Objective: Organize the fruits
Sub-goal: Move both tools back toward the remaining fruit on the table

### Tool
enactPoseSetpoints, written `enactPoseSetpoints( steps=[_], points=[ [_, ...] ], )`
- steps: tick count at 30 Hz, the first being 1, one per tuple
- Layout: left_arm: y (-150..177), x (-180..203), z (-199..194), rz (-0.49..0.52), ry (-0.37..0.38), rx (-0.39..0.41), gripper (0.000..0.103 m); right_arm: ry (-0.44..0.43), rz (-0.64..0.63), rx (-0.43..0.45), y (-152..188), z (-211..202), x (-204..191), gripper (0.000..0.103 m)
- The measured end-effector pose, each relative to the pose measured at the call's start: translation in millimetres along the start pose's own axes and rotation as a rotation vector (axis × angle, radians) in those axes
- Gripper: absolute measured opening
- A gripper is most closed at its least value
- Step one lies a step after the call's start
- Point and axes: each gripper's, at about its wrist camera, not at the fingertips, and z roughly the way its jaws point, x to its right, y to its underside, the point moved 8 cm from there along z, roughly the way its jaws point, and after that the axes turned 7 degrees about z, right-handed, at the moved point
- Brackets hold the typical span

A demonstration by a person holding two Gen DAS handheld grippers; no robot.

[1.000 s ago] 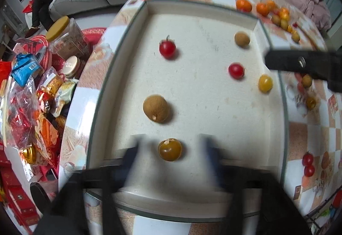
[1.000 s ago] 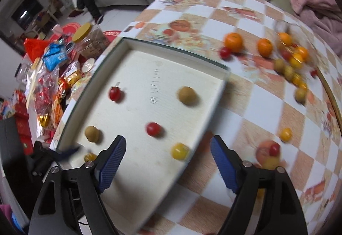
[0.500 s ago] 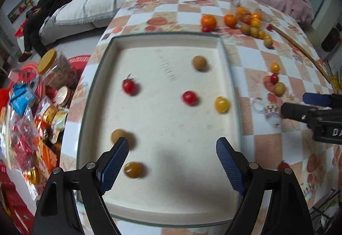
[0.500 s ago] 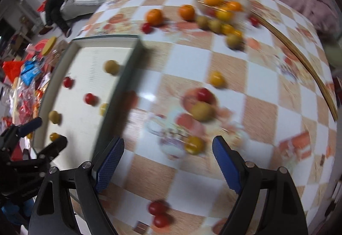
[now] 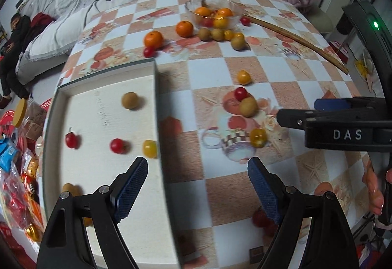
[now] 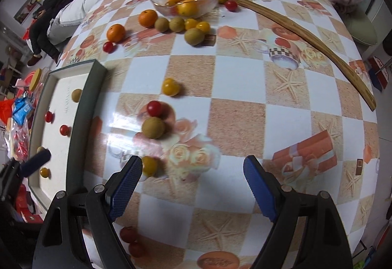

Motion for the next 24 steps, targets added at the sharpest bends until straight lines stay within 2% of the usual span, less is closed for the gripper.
enactPoseSetpoints(
  steps=[5, 12, 14, 16, 19, 24],
  points=[
    [-8.2, 19.6, 12.5, -0.019, 0.015, -0.002, 0.085, -0.026, 0.002, 0.0, -18.6, 6.6, 4.5, 0.087],
    [-17.8, 36.3, 31.9, -0.048, 0.007, -0.003, 0.085, -0.086, -0.044, -0.006, -51.7, 22.0, -10.6, 0.087],
    [-20.1, 40.2, 36.5, -0.045, -0.003, -0.001, 0.085, -0.102, -0.055, -0.021, -55.7, 28.0, -14.9, 0.083],
    [-22.1, 43.1, 40.2, -0.038, -0.015, 0.002, 0.085, -0.111, -0.075, -0.036, -58.9, 35.8, -20.3, 0.072],
    [-25.7, 47.1, 45.4, -0.032, -0.025, 0.006, 0.085, -0.115, -0.102, -0.055, -61.2, 45.6, -25.5, 0.061],
    [-29.1, 53.1, 53.9, -0.022, -0.033, 0.001, 0.085, -0.129, -0.154, -0.06, -65.5, 53.3, -36.0, 0.053]
  ],
)
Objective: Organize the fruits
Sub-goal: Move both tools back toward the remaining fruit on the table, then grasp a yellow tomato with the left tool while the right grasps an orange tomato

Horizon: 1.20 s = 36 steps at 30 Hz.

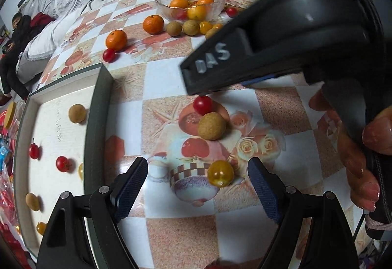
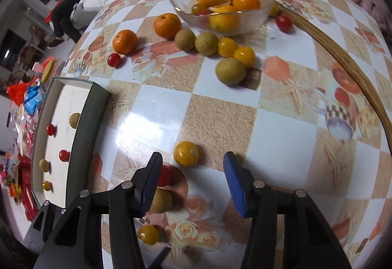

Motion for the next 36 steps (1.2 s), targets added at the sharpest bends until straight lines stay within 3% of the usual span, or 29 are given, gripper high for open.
enactPoseSetpoints(
  steps=[3, 6, 9, 11, 13, 21, 36],
  points=[
    [-0.5, 3.7, 4.3, 0.008, -0.007, -0.008, 0.084, -0.016, -0.021, -0.01, -2.1, 2.0, -4.7, 0.043],
    [-0.1, 7.4, 7.7, 0.008, 0.001, -0.022, 0.065, -0.032, -0.016, -0.018, -3.4, 3.0, -5.7, 0.033],
    [1.6, 10.2, 10.4, 0.011, 0.014, -0.038, 0.058, -0.07, 0.028, -0.032, -4.5, 3.6, -0.8, 0.023],
    [1.4, 12.2, 9.2, 0.013, 0.028, -0.036, 0.049, -0.073, 0.035, -0.03, -3.9, 2.6, 1.4, 0.023],
    [0.4, 13.9, 7.8, 0.021, 0.044, -0.034, 0.032, -0.066, 0.032, -0.017, -2.0, -0.9, 4.5, 0.023],
    [5.8, -9.2, 2.3, -0.061, 0.125, -0.051, 0.031, -0.064, 0.082, 0.006, 13.2, -18.5, 22.3, 0.022],
    [4.9, -24.2, -1.9, -0.075, 0.129, -0.042, 0.031, -0.047, 0.136, 0.0, 47.1, -35.8, 30.7, 0.022]
  ],
)
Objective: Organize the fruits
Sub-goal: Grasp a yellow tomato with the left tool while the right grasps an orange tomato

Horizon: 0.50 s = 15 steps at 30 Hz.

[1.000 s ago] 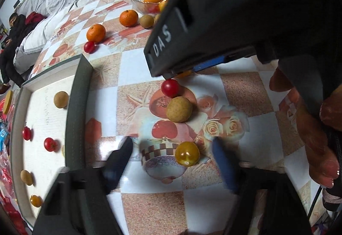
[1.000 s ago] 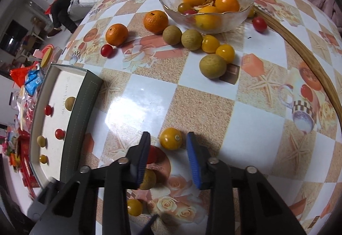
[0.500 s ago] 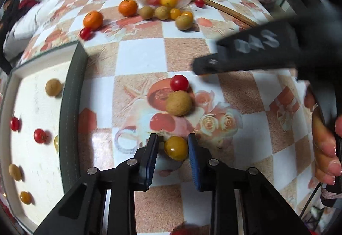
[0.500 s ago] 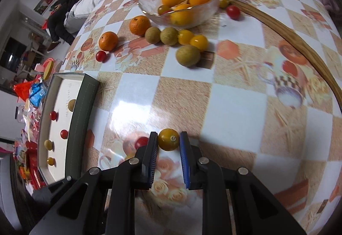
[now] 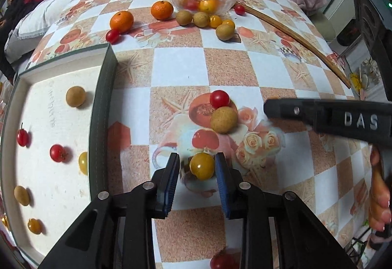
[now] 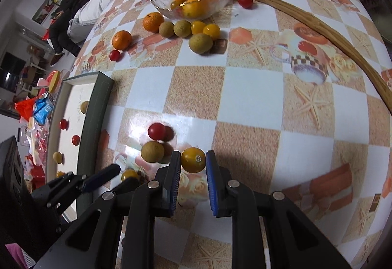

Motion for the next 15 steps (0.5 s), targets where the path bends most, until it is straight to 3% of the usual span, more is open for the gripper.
enactPoseSetpoints(
  steps=[7, 8, 9, 15],
  points=[
    [-2.5, 9.2, 12.2, 0.075, -0.038, -0.001, 0.031, 0.008, 0.016, 0.005, 6.6, -4.2, 3.3, 0.022],
    [-2.0, 9.6, 12.0, 0.077, -0.027, -0.001, 0.03, 0.009, 0.019, 0.006, 7.7, -5.2, 3.8, 0.022],
    [-1.8, 9.3, 11.3, 0.07, -0.01, -0.001, 0.022, 0.01, 0.02, 0.007, 7.9, -5.8, 4.3, 0.022],
    [-1.7, 0.9, -2.8, 0.029, 0.018, 0.013, 0.022, 0.007, 0.026, 0.011, 10.1, -10.4, 2.8, 0.022]
  ],
)
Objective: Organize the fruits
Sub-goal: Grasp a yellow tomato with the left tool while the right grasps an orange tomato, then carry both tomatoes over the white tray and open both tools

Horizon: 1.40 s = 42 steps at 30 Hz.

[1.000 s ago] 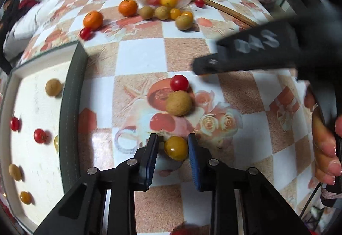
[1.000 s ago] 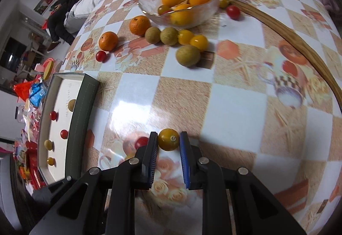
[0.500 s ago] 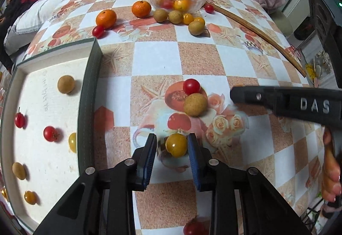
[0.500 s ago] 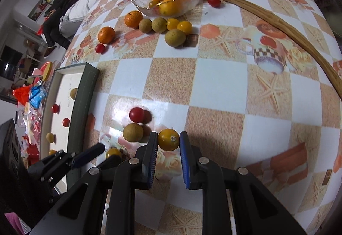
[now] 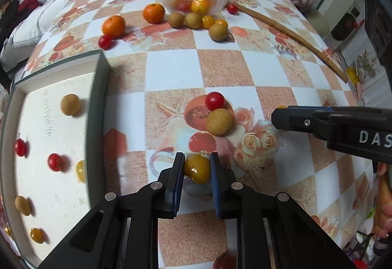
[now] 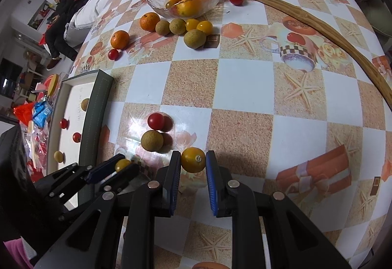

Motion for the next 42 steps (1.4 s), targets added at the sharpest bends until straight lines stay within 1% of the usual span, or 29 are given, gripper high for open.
enactPoseSetpoints(
  steps=[6, 11, 16, 20, 26, 30, 35, 42],
  points=[
    [2.1, -18.3, -24.3, -0.043, -0.004, 0.036, 0.022, -0.009, -0.027, -0.002, 0.7, -1.9, -18.0, 0.022],
    [6.3, -45.1, -46.1, -0.086, -0.027, 0.067, 0.022, -0.025, -0.067, 0.0, -1.1, -0.5, -46.7, 0.022],
    [17.3, -80.8, -62.0, -0.135, -0.071, 0.081, 0.022, -0.048, -0.116, -0.007, -1.0, 5.9, -82.2, 0.022],
    [31.4, -119.7, -69.9, -0.183, -0.128, 0.079, 0.022, -0.073, -0.157, -0.017, -1.6, 16.1, -118.3, 0.022],
    [47.0, -175.3, -70.0, -0.241, -0.21, 0.067, 0.022, -0.104, -0.212, -0.038, -2.6, 38.5, -170.7, 0.022],
    [51.6, -204.6, -61.8, -0.262, -0.247, 0.05, 0.022, -0.1, -0.245, -0.053, -2.5, 56.1, -196.0, 0.022],
    [54.6, -220.8, -46.5, -0.27, -0.257, 0.02, 0.022, -0.069, -0.256, -0.069, -3.9, 75.9, -209.5, 0.022],
    [60.3, -226.6, -36.3, -0.269, -0.255, -0.012, 0.022, -0.004, -0.269, -0.077, -6.2, 97.3, -212.1, 0.023]
  ],
)
